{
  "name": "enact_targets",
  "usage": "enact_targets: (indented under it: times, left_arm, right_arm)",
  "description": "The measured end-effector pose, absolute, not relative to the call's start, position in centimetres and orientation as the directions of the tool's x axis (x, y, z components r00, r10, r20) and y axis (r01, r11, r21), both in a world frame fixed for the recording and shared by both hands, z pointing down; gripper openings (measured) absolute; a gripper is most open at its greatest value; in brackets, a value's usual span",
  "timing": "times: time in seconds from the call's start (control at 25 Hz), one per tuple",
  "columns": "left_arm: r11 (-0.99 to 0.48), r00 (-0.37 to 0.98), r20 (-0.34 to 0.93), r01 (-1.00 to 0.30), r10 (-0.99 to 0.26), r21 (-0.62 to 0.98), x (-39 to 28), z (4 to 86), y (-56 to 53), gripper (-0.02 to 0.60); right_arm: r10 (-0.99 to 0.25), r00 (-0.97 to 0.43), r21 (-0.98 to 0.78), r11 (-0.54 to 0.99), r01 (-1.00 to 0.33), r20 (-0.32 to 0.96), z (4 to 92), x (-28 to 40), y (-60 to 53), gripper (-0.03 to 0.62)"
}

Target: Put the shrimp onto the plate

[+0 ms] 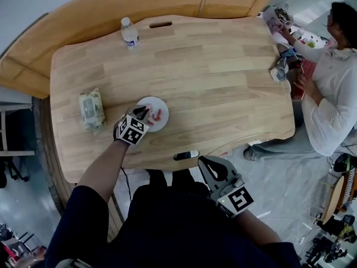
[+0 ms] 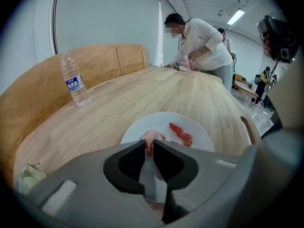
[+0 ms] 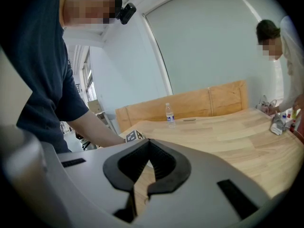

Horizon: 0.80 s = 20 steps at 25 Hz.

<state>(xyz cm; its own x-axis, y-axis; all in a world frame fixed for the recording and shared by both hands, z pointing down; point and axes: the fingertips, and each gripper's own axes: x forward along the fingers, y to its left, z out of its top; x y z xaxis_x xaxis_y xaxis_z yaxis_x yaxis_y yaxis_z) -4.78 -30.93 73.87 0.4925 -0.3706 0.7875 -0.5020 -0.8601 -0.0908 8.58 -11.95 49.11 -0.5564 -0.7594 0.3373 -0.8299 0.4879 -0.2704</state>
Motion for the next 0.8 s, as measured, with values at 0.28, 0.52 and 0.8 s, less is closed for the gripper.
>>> enact_targets:
  times: [0.28, 0.52, 0.8]
  left_arm:
    - [-0.871, 0.484, 0.803, -0.483, -0.349, -0.088, -4.71, 73.89, -30.89, 0.054]
    - [-0.876, 0.471, 0.817, -0.474, -0.333, -0.084, -4.6, 74.02, -30.86, 0.055]
    - [-0.868, 0.47, 0.811, -0.489, -0.348, -0.088, -4.89, 73.06, -30.72, 0.055]
  right_arm:
    - [-0.759, -0.558, -0.266, 0.492, -0.829, 0.336, 49.12, 8.85, -11.71, 0.01]
    - [-0.758, -0.564, -0.269, 0.498, -0.824, 0.328, 48.94, 8.8, -11.58, 0.011]
    - [-0.773, -0.553, -0.276, 0.483, -0.831, 0.311, 48.26, 9.0, -11.47, 0.011]
